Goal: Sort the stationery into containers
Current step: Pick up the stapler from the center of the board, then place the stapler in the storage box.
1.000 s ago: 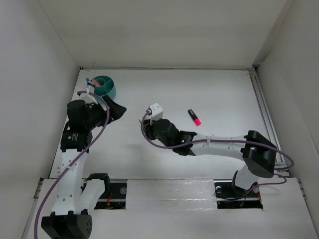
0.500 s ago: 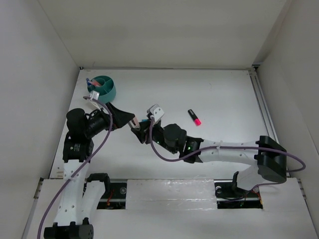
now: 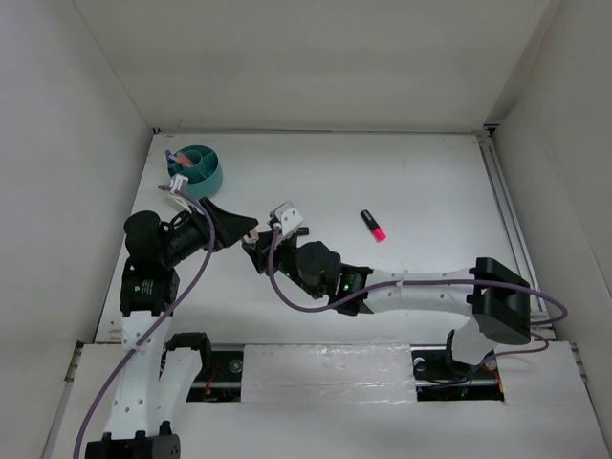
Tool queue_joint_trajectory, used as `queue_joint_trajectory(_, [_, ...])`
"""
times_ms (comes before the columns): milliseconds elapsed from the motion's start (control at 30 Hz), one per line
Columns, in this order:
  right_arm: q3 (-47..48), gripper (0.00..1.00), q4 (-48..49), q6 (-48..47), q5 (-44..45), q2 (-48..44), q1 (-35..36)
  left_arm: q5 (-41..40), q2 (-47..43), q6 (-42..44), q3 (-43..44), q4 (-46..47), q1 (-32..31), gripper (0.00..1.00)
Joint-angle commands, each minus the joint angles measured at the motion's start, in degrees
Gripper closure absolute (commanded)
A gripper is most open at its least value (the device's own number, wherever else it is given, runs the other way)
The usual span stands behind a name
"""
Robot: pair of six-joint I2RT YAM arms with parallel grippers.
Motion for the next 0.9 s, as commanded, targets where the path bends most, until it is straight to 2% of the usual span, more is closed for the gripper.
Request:
queue_joint_trajectory(0, [3.05, 1.0, 4.39, -0.51, 2.74, -0.36, 0.44, 0.77, -0.71, 0.53, 0.06, 1.77, -0.2, 0.28])
queue_joint_trajectory(33, [3.05, 1.0, 4.39, -0.51, 2.74, -0.88, 0.44, 0.77, -0.71, 1.13, 0.06, 1.77, -0.2, 0.35])
queue_joint_trajectory(167, [3.05, 1.0, 4.39, -1.65, 3.97, -1.41, 0.44, 0.77, -0.71, 2.2, 0.06, 0.63, -0.2, 0.44])
queue_joint_trajectory(200, [3.05, 1.0, 4.39, -1.65, 4.49, -1.41, 0.44, 0.25, -0.71, 2.72, 0.06, 0.11, -0.2, 0.5])
queue_joint_trajectory(433, [3.66, 1.0, 4.39, -2.18, 5.03, -2.02, 0.44, 0.77, -0.19, 3.25, 0.06, 0.1, -0.2, 0.61])
queue_joint_trajectory(500, [3.66, 1.0, 4.39, -2.18, 5.03, -2.02, 0.44, 0.77, -0.19, 3.25, 0.06, 0.1, -0.2, 0.68])
queue_joint_trajectory(633, [4.72, 1.0, 4.39, -2.18, 5.03, -2.02, 0.44, 1.3, -0.19, 4.47, 0.06, 0.1, -0.2, 0.75])
queue_joint_trajectory(800, [4.72, 1.0, 3.25, -2.18, 2.58, -3.07, 0.44, 1.3, 0.42, 6.23, 0.06, 0.1, -0.2, 0.98])
queue_joint_trajectory(867, [4.72, 1.0, 3.25, -1.66, 0.21, -3.78, 0.44, 0.43, 0.43, 6.76, 0.06, 0.1, -0.2, 1.0])
